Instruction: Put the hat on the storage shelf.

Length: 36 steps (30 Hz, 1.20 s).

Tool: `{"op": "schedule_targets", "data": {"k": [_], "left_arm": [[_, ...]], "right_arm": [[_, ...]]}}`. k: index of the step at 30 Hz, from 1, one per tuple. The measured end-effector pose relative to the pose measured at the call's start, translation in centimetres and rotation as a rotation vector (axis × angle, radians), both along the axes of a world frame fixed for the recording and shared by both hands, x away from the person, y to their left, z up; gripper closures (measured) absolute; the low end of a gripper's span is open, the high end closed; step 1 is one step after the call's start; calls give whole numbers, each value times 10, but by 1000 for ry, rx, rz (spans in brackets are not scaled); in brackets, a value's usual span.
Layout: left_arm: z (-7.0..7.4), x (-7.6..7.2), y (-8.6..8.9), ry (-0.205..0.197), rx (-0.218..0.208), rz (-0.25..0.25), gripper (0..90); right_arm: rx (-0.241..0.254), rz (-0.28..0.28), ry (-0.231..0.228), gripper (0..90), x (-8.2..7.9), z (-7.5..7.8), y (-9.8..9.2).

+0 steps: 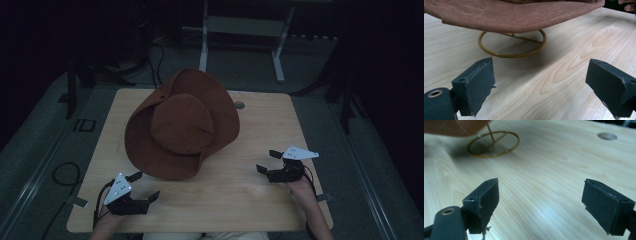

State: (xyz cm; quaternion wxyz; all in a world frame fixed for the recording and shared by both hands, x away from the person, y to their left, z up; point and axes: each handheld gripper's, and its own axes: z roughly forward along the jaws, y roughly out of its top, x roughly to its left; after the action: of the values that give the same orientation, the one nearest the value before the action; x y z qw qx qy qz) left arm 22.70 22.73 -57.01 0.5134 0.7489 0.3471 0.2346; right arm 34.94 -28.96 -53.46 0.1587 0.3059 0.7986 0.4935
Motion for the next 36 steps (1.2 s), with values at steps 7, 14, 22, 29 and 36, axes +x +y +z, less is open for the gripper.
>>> {"op": "schedule_targets", "data": {"k": [7,14,22,29,36], "left_arm": [[0,0,1,-6,1,6,90],[-1,-1,1,-5,-1,7,90],[0,-2,0,-20,1,5,95],[-1,-3,2,-9,-11,14,96],[-1,-3,3,-8,-11,16,96]], "right_arm": [[-21,-84,12,143,-11,-18,-17],[-31,-188,-11,143,-23,-21,-39],[-47,-278,-17,143,-26,-28,-58],[-22,-350,-24,143,-26,-32,-66],[-1,-391,-26,144,-25,-33,-72]]}}
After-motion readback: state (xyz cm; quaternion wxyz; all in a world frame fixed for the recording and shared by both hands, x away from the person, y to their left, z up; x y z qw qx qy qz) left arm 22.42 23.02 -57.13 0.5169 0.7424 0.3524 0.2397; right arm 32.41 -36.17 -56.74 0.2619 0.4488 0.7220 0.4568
